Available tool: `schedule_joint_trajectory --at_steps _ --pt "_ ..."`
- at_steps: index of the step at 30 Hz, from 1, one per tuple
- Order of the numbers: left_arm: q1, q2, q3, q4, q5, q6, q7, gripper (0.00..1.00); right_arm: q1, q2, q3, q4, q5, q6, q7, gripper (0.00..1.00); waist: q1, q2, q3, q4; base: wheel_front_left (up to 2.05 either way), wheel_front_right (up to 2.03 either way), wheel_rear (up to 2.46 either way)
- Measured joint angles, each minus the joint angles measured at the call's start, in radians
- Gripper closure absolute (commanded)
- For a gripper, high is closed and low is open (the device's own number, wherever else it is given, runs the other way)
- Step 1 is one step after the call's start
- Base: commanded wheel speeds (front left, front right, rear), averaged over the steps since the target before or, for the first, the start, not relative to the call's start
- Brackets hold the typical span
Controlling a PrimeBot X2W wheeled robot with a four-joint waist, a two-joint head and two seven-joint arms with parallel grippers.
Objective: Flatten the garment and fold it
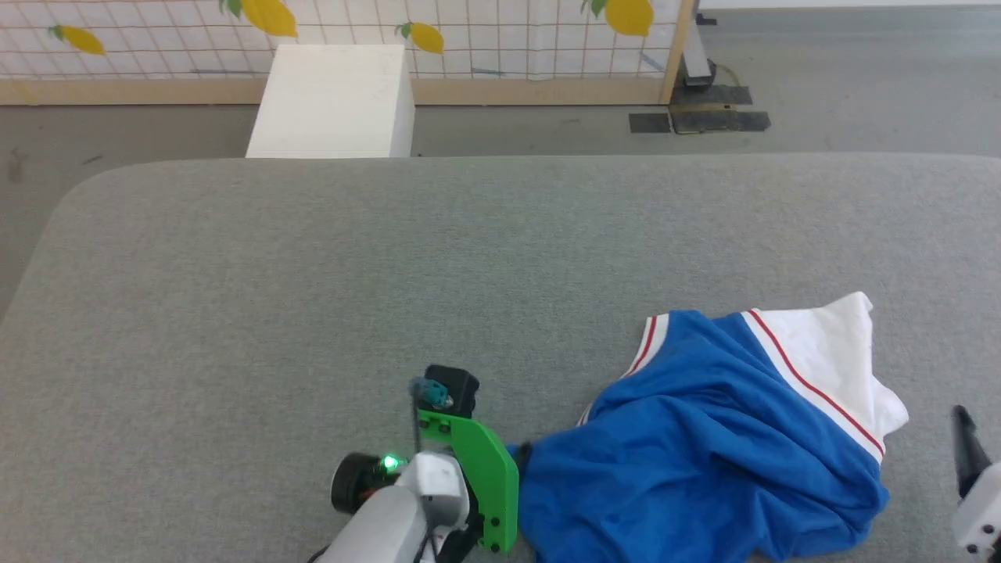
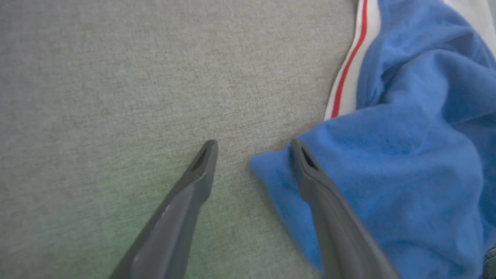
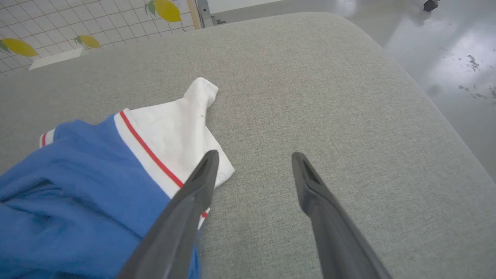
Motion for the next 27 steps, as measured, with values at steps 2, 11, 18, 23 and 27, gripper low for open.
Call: schedule_joint_trajectory --at_steps 2,11,18,23,27 --pt "-0.009 0.000 -0.020 0.026 0.001 0.011 0.058 0.00 -0.009 0.003 0.016 0.006 0.000 0.000 0.000 0.00 0.0000 0.0000 0.005 -0.009 0.00 0.00 0.00" --pt "0.006 0.000 -0.084 -0.018 -0.141 -0.026 0.120 1.00 -0.015 0.014 0.014 0.038 0.000 0.000 -0.026 0.00 0.0000 0.0000 0.037 -0.036 0.00 0.00 0.00" --pt "0.009 -0.002 -0.034 -0.076 -0.155 0.006 -0.033 1.00 -0.031 0.021 0.021 0.055 -0.001 0.000 -0.046 0.00 0.0000 0.0000 0.037 -0.014 0.00 0.00 0.00" --pt "-0.066 0.011 0.069 -0.145 -0.159 0.035 -0.159 1.00 -0.040 0.025 0.040 0.058 -0.003 0.000 -0.051 0.00 0.0000 0.0000 0.033 0.008 0.00 0.00 0.00" --pt "-0.146 0.058 0.170 -0.203 -0.158 0.061 -0.237 1.00 -0.053 0.027 0.053 0.058 -0.009 0.000 -0.053 0.00 0.0000 0.0000 0.028 0.023 0.00 0.00 0.00"
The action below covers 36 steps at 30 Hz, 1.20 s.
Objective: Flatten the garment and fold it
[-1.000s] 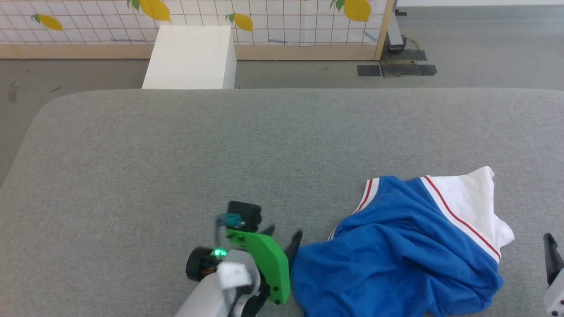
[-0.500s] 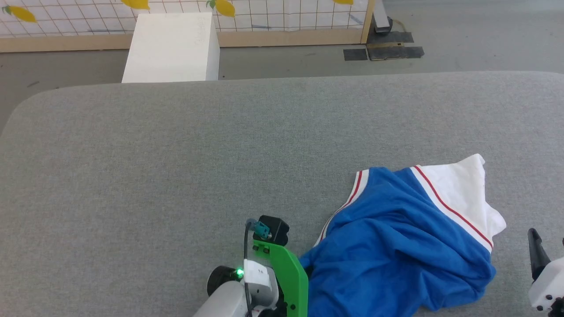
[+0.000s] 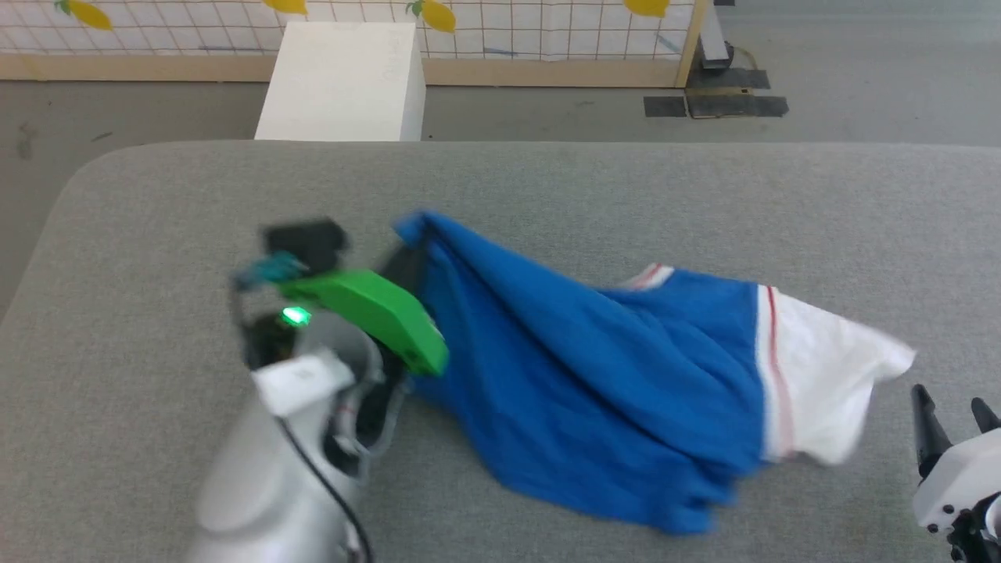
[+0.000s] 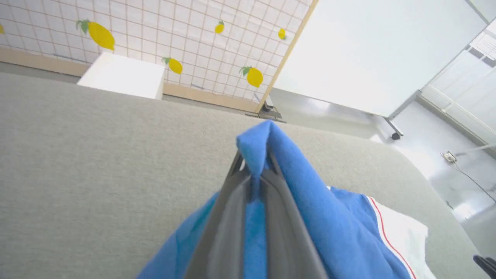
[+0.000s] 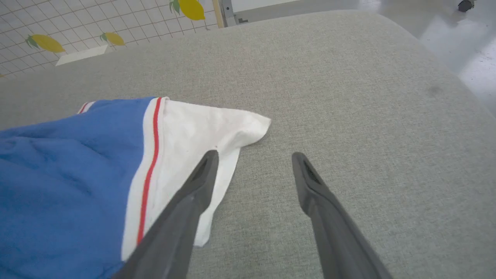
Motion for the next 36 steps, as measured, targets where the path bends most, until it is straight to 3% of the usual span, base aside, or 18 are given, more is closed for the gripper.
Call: schedule_joint_trajectory --at_steps 3,7,14,23,24,25,26,32,36 --pt "-0.033 0.047 0.067 -0.048 0.001 0.023 -0.031 1.00 -0.006 0.001 0.012 0.001 -0.001 0.000 -0.001 0.00 0.0000 0.0000 -0.003 0.006 0.00 0.00 0.00" --pt "0.017 0.089 0.069 -0.085 0.015 0.066 0.020 1.00 -0.010 0.002 0.024 0.004 -0.001 0.000 -0.003 0.00 0.0000 0.0000 -0.001 0.008 0.00 0.00 0.00" --pt "0.288 0.095 -0.015 -0.049 -0.025 0.114 0.211 1.00 -0.010 0.004 0.031 0.018 0.001 0.000 -0.005 0.00 0.0000 0.0000 0.015 0.017 0.00 0.00 0.00" --pt "0.381 0.085 -0.026 -0.077 -0.183 0.124 0.428 1.00 -0.010 0.005 0.044 0.029 0.001 0.000 -0.007 0.00 0.0000 0.0000 0.022 0.045 0.00 0.00 0.00" --pt "0.397 0.082 -0.013 -0.099 -0.212 0.120 0.442 0.95 -0.010 0.006 0.046 0.031 0.001 0.000 -0.007 0.00 0.0000 0.0000 0.020 0.045 0.00 0.00 0.00" --pt "0.409 0.077 0.003 -0.116 -0.236 0.117 0.442 0.20 -0.010 0.006 0.047 0.031 0.001 0.000 -0.007 0.00 0.0000 0.0000 0.019 0.046 0.00 0.00 0.00" --pt "0.426 0.076 0.019 -0.137 -0.255 0.117 0.442 0.00 -0.010 0.007 0.048 0.032 0.001 0.000 -0.007 0.00 0.0000 0.0000 0.017 0.046 0.00 0.00 0.00" --pt "0.454 0.065 0.169 -0.290 -0.293 0.101 0.284 0.00 -0.010 0.010 0.052 0.035 0.001 0.000 -0.010 0.00 0.0000 0.0000 0.004 0.046 0.00 0.00 0.00" --pt "0.414 0.093 0.244 -0.326 -0.172 0.081 0.058 0.00 -0.010 0.012 0.057 0.039 0.001 0.000 -0.012 0.00 -0.0001 0.0000 0.001 0.040 0.00 0.00 0.00"
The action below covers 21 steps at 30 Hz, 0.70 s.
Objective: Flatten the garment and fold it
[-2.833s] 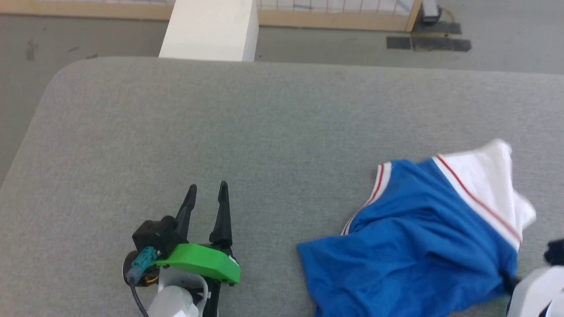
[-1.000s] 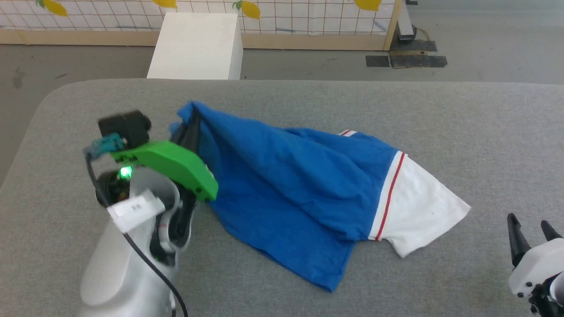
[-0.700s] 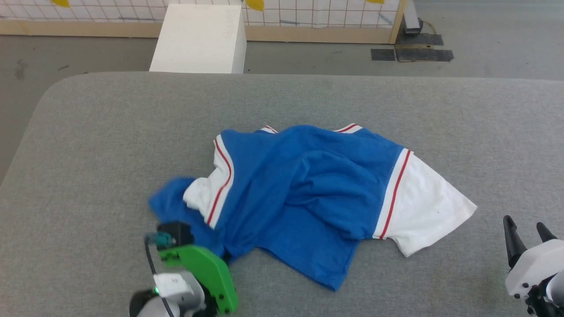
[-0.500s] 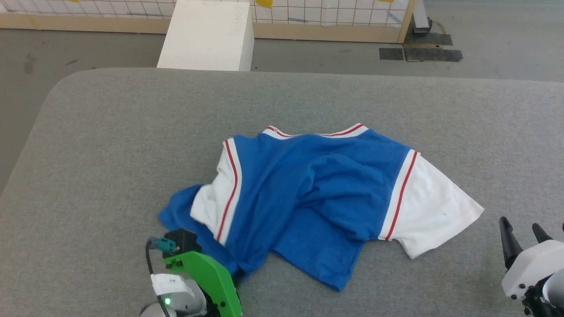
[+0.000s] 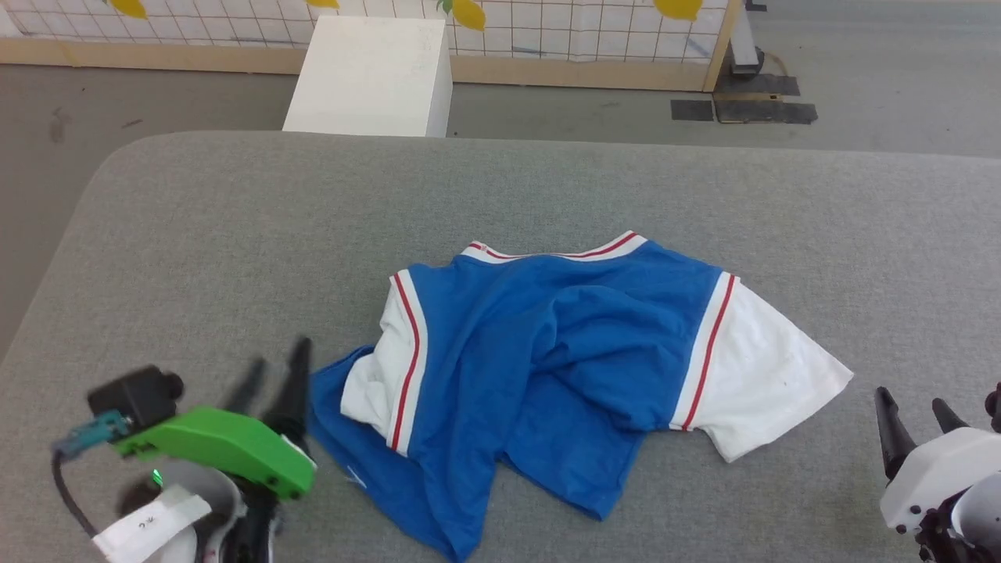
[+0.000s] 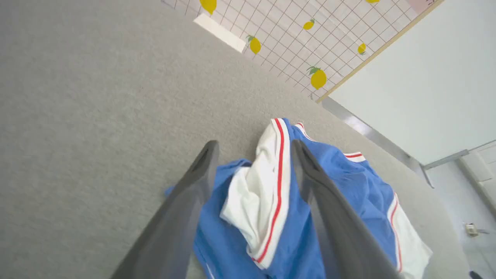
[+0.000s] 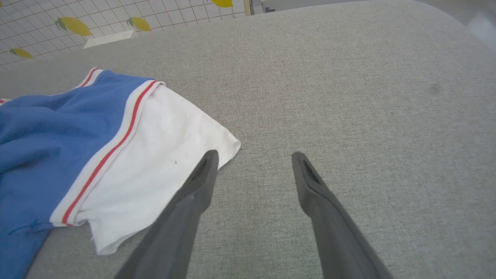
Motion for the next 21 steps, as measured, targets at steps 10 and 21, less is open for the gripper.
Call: schedule_joint_trajectory --at_steps 10,21 --pt "-0.109 0.051 -0.099 0.141 0.365 -0.036 -0.398 0.00 -0.101 -0.062 0.095 0.039 -0.032 0.000 0.135 0.00 0.0000 0.0000 0.036 -0.033 0.00 0.00 0.00" --pt "-0.179 0.018 -0.130 0.212 0.406 -0.039 -0.457 0.00 -0.341 -0.240 0.376 0.220 -0.088 0.000 0.351 0.00 0.0001 0.0000 0.140 -0.046 0.00 0.00 0.00"
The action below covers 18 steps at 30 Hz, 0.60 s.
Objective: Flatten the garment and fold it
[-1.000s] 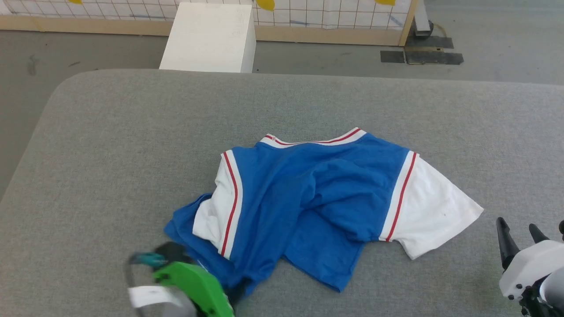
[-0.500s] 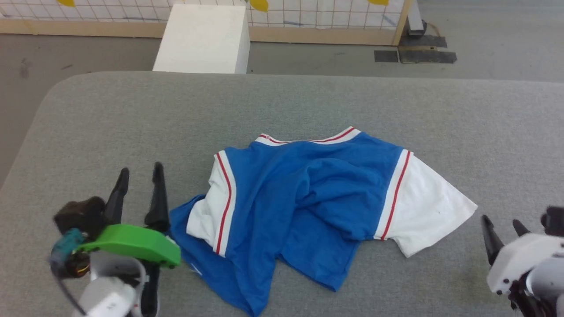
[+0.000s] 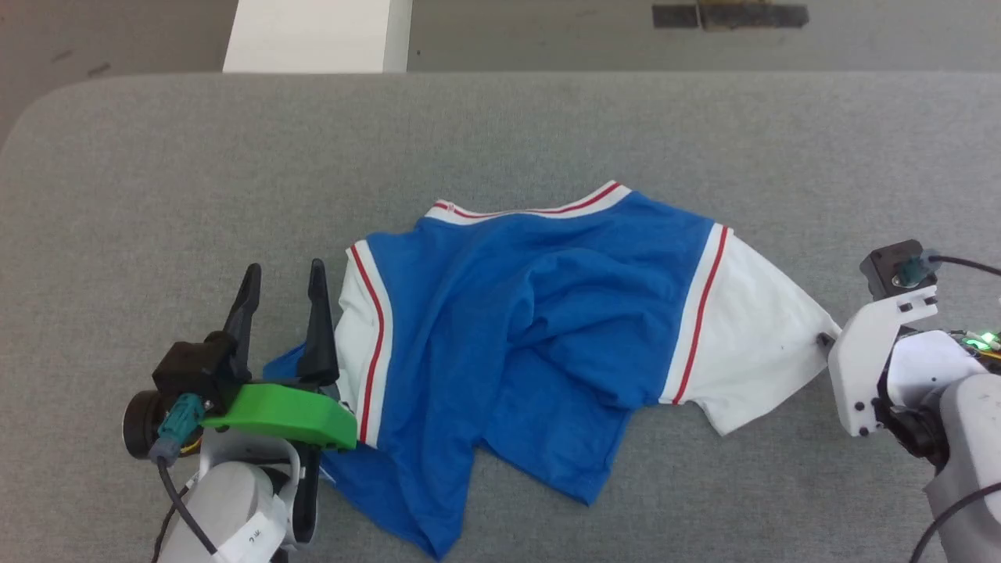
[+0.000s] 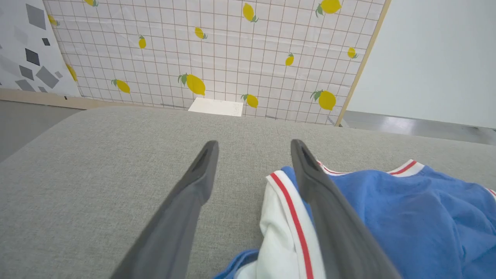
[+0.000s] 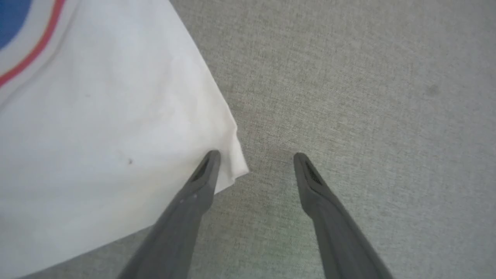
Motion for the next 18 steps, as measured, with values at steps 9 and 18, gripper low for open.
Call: schedule_joint_trajectory --at_steps 9,18 --pt "-0.004 -0.007 -0.005 0.028 0.001 0.002 -0.009 0.00 -0.039 -0.064 0.137 0.036 0.116 -0.010 0.021 0.98 -0.0001 0.0000 0.028 0.021 0.00 0.00 0.00" --pt "-0.028 0.013 -0.012 0.051 -0.016 0.019 0.156 0.00 -0.021 -0.065 0.089 -0.008 0.209 -0.006 -0.070 1.00 0.0000 0.0000 -0.001 0.012 0.00 0.00 0.00"
